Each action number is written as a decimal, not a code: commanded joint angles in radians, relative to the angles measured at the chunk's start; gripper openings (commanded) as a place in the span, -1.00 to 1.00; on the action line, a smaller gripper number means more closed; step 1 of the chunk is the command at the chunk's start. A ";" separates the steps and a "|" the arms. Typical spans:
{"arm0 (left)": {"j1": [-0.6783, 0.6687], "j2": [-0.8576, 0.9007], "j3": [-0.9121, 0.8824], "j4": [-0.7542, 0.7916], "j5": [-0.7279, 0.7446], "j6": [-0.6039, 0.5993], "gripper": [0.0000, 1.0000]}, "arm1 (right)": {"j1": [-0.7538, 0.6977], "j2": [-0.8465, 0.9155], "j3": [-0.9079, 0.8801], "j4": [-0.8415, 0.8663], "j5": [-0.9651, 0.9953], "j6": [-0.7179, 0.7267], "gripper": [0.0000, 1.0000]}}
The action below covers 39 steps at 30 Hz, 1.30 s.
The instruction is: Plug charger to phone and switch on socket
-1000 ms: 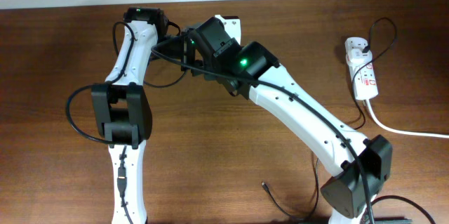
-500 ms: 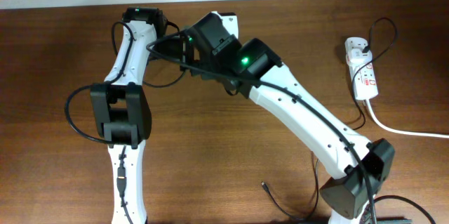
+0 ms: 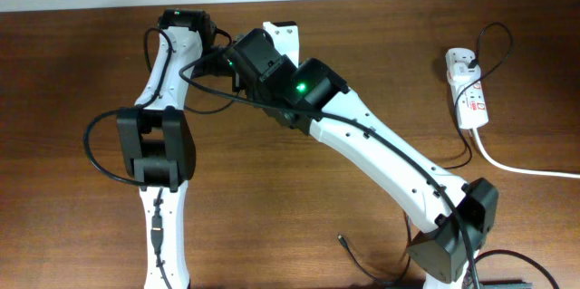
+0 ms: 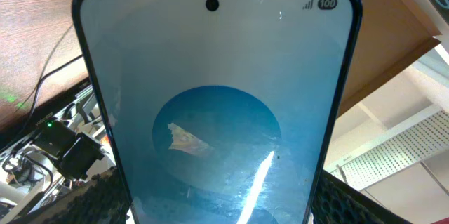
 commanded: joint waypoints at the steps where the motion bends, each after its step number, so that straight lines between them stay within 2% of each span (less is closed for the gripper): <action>1: 0.008 0.000 0.025 -0.005 0.047 0.002 0.63 | -0.001 0.008 0.013 -0.002 0.041 0.007 -0.46; 15: 0.008 0.000 0.025 -0.005 0.047 0.002 0.63 | -0.001 0.008 0.013 -0.002 0.044 0.007 -0.65; 19: 0.008 0.000 0.025 -0.005 0.047 0.002 0.64 | -0.001 0.008 0.013 -0.001 0.043 0.008 -0.78; 21: 0.008 0.000 0.025 -0.005 0.047 0.002 0.64 | -0.001 0.008 0.013 0.001 0.043 0.008 -0.91; 24: 0.008 0.000 0.025 -0.005 0.047 0.002 0.64 | -0.001 0.008 0.013 0.012 0.043 0.008 -0.92; 26: 0.008 0.000 0.025 -0.001 0.047 0.002 0.80 | -0.002 0.001 0.016 0.021 0.055 0.089 -0.92; 27: 0.008 0.000 0.025 0.019 0.047 0.002 0.98 | -0.008 -0.013 0.016 0.023 0.083 0.141 -0.92; 30: 0.007 0.000 0.025 0.100 0.047 0.002 0.98 | -0.064 -0.046 0.016 0.020 0.084 0.426 -0.92; 31: 0.007 0.000 0.025 0.101 0.047 0.001 0.98 | -0.094 -0.066 0.016 0.021 0.036 0.570 -0.92; 33: 0.007 0.000 0.025 0.101 0.047 -0.006 0.98 | -0.125 -0.092 0.016 0.021 -0.044 0.717 -0.92; 34: 0.007 0.000 0.025 0.101 0.047 -0.140 0.77 | -0.146 -0.097 0.016 0.021 -0.120 0.863 -0.92; 35: 0.007 0.000 0.025 0.101 0.047 -0.178 0.68 | -0.152 -0.096 0.015 0.021 -0.155 0.935 -0.91; 36: 0.007 0.000 0.025 0.101 0.047 -0.187 0.68 | -0.152 -0.095 0.015 0.022 -0.172 0.977 -0.91; 39: 0.007 0.000 0.025 0.100 0.047 -0.228 0.76 | -0.150 -0.092 0.015 0.023 -0.179 1.009 -0.92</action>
